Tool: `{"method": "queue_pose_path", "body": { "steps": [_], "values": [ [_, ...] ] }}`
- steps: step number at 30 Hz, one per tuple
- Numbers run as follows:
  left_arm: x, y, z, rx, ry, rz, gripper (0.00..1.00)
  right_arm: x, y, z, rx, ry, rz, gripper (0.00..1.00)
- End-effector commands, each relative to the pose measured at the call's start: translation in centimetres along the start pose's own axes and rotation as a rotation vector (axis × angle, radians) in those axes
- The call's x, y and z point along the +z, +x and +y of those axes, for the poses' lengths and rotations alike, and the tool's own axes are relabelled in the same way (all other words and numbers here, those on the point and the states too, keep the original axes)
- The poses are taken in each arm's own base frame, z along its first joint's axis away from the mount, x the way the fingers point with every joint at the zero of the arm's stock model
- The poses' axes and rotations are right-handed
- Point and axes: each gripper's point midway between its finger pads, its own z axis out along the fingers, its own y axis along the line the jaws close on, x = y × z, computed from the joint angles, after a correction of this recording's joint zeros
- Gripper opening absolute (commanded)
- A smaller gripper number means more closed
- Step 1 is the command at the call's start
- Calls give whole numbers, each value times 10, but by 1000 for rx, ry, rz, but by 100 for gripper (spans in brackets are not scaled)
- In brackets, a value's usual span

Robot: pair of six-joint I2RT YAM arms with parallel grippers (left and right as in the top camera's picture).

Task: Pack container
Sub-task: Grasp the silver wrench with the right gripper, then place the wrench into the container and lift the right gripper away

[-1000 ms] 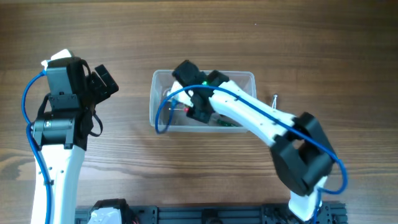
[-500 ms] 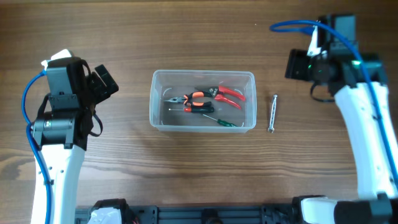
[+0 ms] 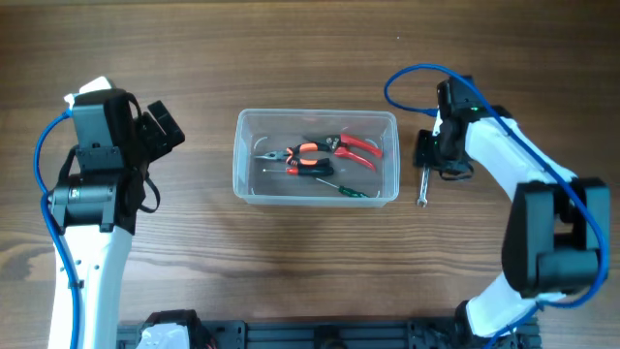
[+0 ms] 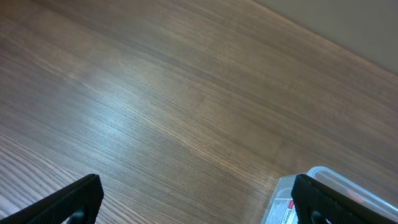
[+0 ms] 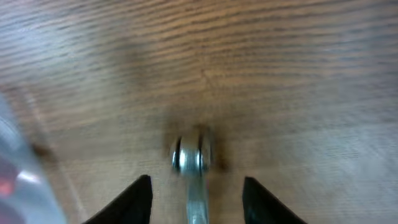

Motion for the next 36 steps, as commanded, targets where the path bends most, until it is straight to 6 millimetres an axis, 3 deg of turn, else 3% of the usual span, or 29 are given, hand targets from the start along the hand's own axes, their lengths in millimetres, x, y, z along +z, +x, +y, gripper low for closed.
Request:
{"method": "queue_pose_path", "body": {
  "steps": [1, 4, 9, 12, 13, 15, 16, 17, 18, 19, 20, 22, 24, 26, 30, 34, 36],
  "values": [
    [-1, -4, 0, -15, 2, -10, 100, 18, 9, 1, 32, -6, 50, 30],
    [-1, -4, 0, -15, 2, -10, 100, 20, 6, 2, 35, -8, 42, 7],
    [-1, -4, 0, -15, 2, -10, 100, 14, 7, 2, 0, -10, 41, 4],
    [-1, -4, 0, -15, 2, -10, 100, -19, -3, 5, -6, -22, -23, 4],
    [-1, -4, 0, -15, 2, -10, 100, -36, -9, 7, -8, -33, -62, 4],
    [-1, -5, 0, -15, 2, -10, 100, -96, -26, 21, -25, -97, -209, 4],
    [-1, -4, 0, -15, 2, -10, 100, -141, -31, 37, -54, -170, -318, 4],
    [-1, -4, 0, -15, 2, -10, 100, -169, -31, 49, -81, -218, -388, 4],
    [-1, -4, 0, -15, 2, -10, 100, -210, -27, 68, -132, -294, -496, 4],
    [-1, -5, 0, -15, 2, -10, 100, -238, -20, 84, -189, -358, -568, 4],
    [-1, -4, 0, -15, 2, -10, 100, -271, -1, 113, -363, -460, -648, 4],
    [-1, -4, 0, -15, 2, -10, 100, -297, 46, 162, -728, -601, -694, 4],
    [-1, -4, 0, -15, 2, -10, 100, -286, 74, 185, -940, -604, -669, 4],
    [-1, -4, 0, -15, 2, -10, 100, -256, 83, 198, -1079, -547, -615, 5],
    [-1, -4, 0, -15, 2, -10, 100, -150, 81, 201, -1367, -411, -397, 4],
    [-1, -4, 0, -15, 2, -10, 100, -61, 73, 192, -1513, -284, -218, 4],
    [-1, -4, 0, -15, 2, -10, 100, -30, 77, 189, -1583, -277, -151, 4]
  ]
}}
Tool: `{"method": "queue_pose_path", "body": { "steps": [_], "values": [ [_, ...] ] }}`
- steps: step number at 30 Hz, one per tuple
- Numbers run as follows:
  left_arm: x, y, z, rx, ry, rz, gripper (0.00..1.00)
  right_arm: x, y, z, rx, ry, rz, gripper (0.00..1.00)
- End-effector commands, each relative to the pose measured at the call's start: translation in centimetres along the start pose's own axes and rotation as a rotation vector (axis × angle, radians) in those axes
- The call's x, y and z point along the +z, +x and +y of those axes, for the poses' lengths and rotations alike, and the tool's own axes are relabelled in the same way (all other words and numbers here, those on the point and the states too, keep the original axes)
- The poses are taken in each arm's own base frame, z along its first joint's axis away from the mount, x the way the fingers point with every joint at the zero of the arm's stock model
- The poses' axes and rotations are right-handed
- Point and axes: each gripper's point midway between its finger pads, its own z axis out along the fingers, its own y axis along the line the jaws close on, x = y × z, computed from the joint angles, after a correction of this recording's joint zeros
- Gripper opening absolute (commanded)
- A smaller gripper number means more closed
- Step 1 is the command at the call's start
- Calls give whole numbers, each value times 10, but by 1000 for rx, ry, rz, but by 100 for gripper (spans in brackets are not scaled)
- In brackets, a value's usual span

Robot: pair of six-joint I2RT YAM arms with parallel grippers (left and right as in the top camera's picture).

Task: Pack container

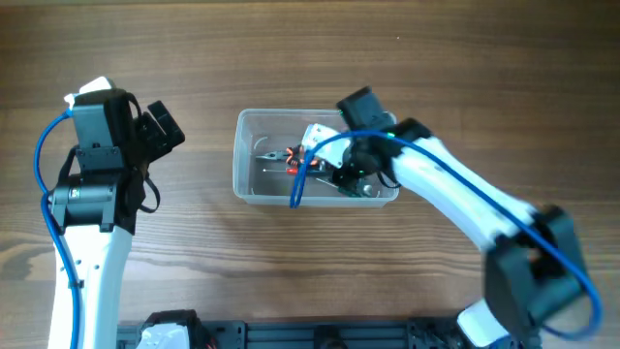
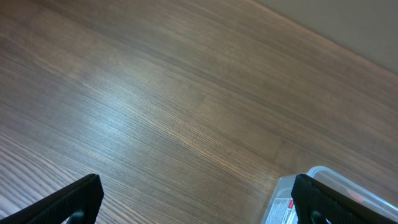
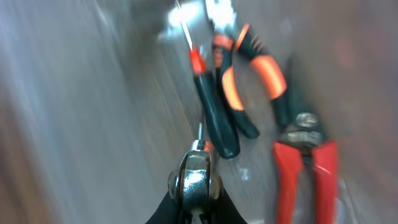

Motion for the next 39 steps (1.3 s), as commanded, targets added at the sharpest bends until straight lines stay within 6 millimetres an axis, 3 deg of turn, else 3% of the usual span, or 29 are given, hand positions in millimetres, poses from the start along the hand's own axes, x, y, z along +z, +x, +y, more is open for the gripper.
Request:
{"method": "queue_pose_path", "body": {
  "steps": [1, 2, 3, 4, 5, 7, 8, 11, 12, 15, 18, 19, 21, 24, 27, 34, 37, 39],
  "values": [
    [-1, -5, 0, -15, 2, -10, 100, 32, 20, -3, -170, -25, 86, 4],
    [-1, -5, 0, -15, 2, -10, 100, 39, 22, -4, -174, -32, 93, 4],
    [-1, -5, 0, -15, 2, -10, 100, 41, 22, -5, -174, -29, 91, 13],
    [-1, -5, 0, -15, 2, -10, 100, 41, 19, -8, -161, -17, 79, 30],
    [-1, -5, 0, -15, 2, -10, 100, 39, 12, -12, -124, 4, 62, 33],
    [-1, -5, 0, -15, 2, -10, 100, 21, -6, -28, 7, 79, 27, 45],
    [-1, -5, 0, -15, 2, -10, 100, 6, -16, -34, 49, 112, 6, 46],
    [-1, -5, 0, -15, 2, -10, 100, -68, -47, -54, 207, 253, -83, 48],
    [-1, -5, 0, -15, 2, -10, 100, -91, -52, -59, 271, 295, -122, 56],
    [-1, -5, 0, -15, 2, -10, 100, -199, -60, -78, 495, 446, -371, 78],
    [-1, -5, 0, -15, 2, -10, 100, -300, -26, -101, 601, 659, -557, 84],
    [-1, -5, 0, -15, 2, -10, 100, -329, -9, -105, 633, 742, -590, 100],
    [-1, -5, 0, -15, 2, -10, 100, -364, 12, -102, 664, 828, -635, 100],
    [-1, -5, 0, -15, 2, -10, 100, -381, 14, -92, 655, 856, -671, 100],
    [-1, -5, 0, -15, 2, -10, 100, -379, 14, -93, 657, 853, -664, 100],
    [-1, -5, 0, -15, 2, -10, 100, -352, 16, -111, 680, 816, -598, 100],
    [-1, -5, 0, -15, 2, -10, 100, -330, 34, -123, 727, 835, -477, 100],
    [-1, -5, 0, -15, 2, -10, 100, -328, 38, -128, 747, 847, -462, 100]
  ]
}}
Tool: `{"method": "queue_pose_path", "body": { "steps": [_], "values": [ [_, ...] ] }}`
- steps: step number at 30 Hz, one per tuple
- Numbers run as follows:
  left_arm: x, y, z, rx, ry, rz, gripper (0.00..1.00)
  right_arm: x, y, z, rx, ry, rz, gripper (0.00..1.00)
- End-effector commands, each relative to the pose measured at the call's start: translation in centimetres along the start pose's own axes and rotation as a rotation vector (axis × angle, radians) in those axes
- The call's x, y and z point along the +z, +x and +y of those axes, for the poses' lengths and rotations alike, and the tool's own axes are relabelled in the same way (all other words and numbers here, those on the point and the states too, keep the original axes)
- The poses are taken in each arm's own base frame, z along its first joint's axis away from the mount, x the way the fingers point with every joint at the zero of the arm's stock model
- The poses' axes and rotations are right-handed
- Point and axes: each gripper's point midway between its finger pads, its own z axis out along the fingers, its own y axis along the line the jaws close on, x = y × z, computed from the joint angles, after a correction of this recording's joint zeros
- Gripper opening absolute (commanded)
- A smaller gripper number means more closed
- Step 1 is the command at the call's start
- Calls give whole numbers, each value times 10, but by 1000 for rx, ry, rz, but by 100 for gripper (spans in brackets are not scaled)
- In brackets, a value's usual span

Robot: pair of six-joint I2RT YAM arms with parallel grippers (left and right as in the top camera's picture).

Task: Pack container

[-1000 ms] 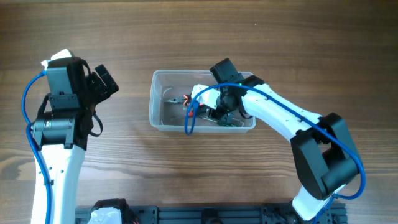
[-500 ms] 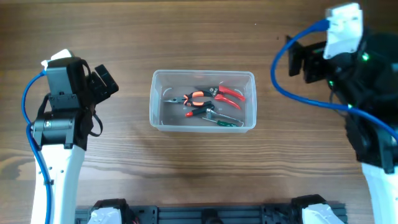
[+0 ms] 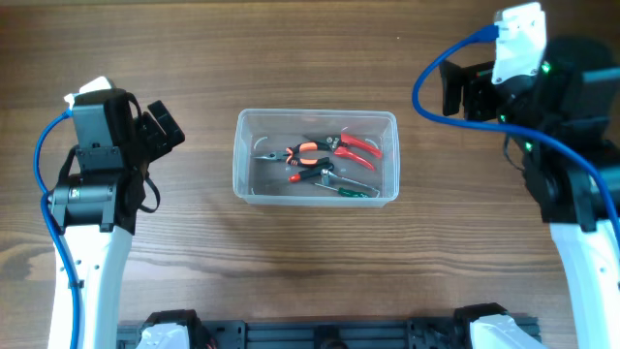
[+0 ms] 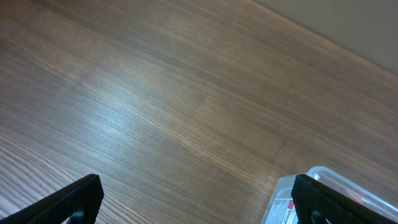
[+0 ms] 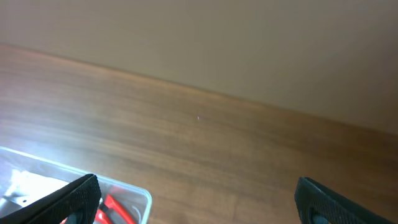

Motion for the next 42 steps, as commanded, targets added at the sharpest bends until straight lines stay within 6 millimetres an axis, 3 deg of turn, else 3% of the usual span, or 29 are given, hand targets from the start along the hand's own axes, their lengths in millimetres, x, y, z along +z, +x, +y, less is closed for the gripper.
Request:
{"method": "queue_pose_path", "body": {
  "steps": [1, 3, 5, 7, 9, 11, 12, 14, 18, 22, 24, 26, 42],
  "values": [
    [-1, -4, 0, -15, 2, -10, 100, 2, 0, -11, 15, 62, 4, 100],
    [-1, -4, 0, -15, 2, -10, 100, -21, -21, -16, 13, 83, -103, 100],
    [-1, -4, 0, -15, 2, -10, 100, -68, -54, -22, -11, 123, -312, 100],
    [-1, -4, 0, -15, 2, -10, 100, -120, -68, -28, -34, 168, -497, 100],
    [-1, -4, 0, -15, 2, -10, 100, -157, -51, -33, -22, 209, -572, 100],
    [-1, -4, 0, -15, 2, -10, 100, -170, -17, -35, -10, 237, -560, 100],
    [-1, -4, 0, -15, 2, -10, 100, -171, 5, -33, -8, 245, -537, 100],
    [-1, -4, 0, -15, 2, -10, 100, -155, 70, -29, 28, 261, -488, 100],
    [-1, -4, 0, -15, 2, -10, 100, -107, 157, -23, 234, 243, -449, 100],
    [-1, -4, 0, -15, 2, -10, 100, -60, 206, -14, 345, 196, -402, 100],
    [-1, -4, 0, -15, 2, -10, 100, -34, 226, 2, 328, 113, -365, 100],
    [-1, -5, 0, -15, 2, -10, 100, -17, 242, 13, 322, 60, -334, 100],
    [-1, -4, 0, -15, 2, -10, 100, -18, 241, 13, 321, 57, -342, 100]
  ]
}}
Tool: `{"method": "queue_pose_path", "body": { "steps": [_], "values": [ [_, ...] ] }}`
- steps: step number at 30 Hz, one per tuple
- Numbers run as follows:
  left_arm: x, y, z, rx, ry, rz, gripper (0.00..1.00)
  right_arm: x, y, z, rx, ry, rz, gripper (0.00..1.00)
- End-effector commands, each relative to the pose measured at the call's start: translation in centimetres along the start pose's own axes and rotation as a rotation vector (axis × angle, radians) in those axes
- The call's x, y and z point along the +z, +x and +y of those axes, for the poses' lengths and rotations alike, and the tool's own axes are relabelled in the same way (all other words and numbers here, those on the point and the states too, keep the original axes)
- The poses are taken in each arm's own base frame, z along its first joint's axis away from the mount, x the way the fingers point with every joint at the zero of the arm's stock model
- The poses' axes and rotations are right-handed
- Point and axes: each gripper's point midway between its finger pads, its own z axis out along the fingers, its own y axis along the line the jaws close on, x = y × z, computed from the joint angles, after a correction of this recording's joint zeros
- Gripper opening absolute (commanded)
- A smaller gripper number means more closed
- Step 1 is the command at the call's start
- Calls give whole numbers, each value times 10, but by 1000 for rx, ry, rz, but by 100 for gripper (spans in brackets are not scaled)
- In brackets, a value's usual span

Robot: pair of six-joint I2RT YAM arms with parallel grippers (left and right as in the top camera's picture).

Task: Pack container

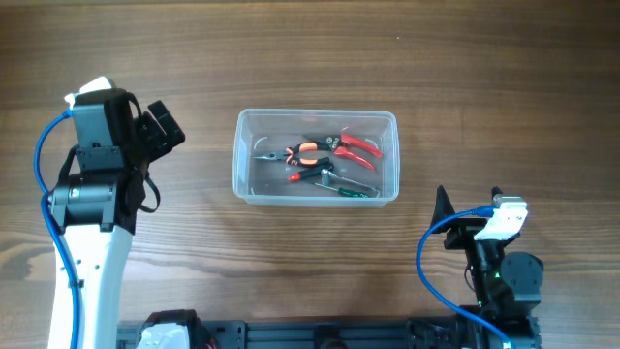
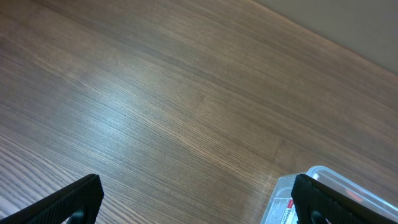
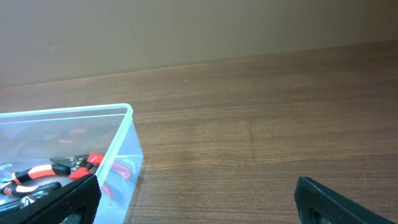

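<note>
The clear plastic container [image 1: 244, 155] sits mid-table. Inside lie orange-and-black pliers [image 1: 306, 150], red-handled cutters [image 1: 357, 146], a green screwdriver [image 1: 356, 191] and a small silver wrench [image 1: 328, 177]. My left gripper [image 2: 196, 202] is open over bare wood left of the container's corner [image 2: 316, 184]. My right gripper [image 3: 196, 202] is open and empty, low over the table, with the container [image 3: 127, 134] at its left and the cutters [image 3: 93, 163] showing through the wall. In the overhead view the right arm [image 1: 481, 242] is folded at the front right.
The left arm [image 1: 97, 165] stands at the table's left side. Bare wooden table [image 1: 320, 252] surrounds the container. A pale wall [image 3: 186, 31] rises behind the far table edge.
My right arm was raised at the back right; now it is folded low at the front right edge, gripper still open. The container, its tools and the left arm are unchanged.
My right gripper first stood open around the wrench lying on the table right of the container. Then it was shut on the wrench over the container. Later the wrench lay inside with the other tools and the gripper was open, far away. Now the arm rests at the front right.
</note>
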Motion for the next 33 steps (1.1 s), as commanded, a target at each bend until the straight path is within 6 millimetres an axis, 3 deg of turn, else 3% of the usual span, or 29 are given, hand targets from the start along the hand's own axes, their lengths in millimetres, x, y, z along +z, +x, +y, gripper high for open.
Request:
{"method": "queue_pose_path", "body": {
  "steps": [1, 5, 8, 11, 12, 14, 18, 21, 26, 33],
  "values": [
    [-2, -5, 1, -15, 0, -12, 100, -2, -8, 3, 16, -17, -29, 100],
    [-4, -4, 1, -16, 2, -16, 100, -2, -8, 3, 17, -17, -29, 100],
    [-16, 5, 8, -22, 12, -40, 100, -2, -8, 3, 17, -17, -29, 100],
    [-35, 26, 26, -29, 19, -119, 100, -2, -8, 3, 17, -17, -29, 100],
    [-43, 35, 50, -43, -59, -182, 100, -2, -8, 3, 17, -17, -29, 100],
    [-57, 50, 72, -77, -88, -284, 100, -2, -8, 3, 17, -17, -29, 100],
    [-70, 84, 78, -114, 39, -404, 100, -2, -8, 3, 17, -17, -29, 100],
    [-61, 104, 76, -124, 107, -451, 100, -2, -8, 3, 17, -17, -29, 100],
    [-17, 134, 64, -204, 191, -394, 100, -2, -8, 3, 17, -17, -29, 100],
    [1, 154, 59, -173, 201, -336, 100, -2, -7, 3, 16, -17, -29, 100]
  ]
}}
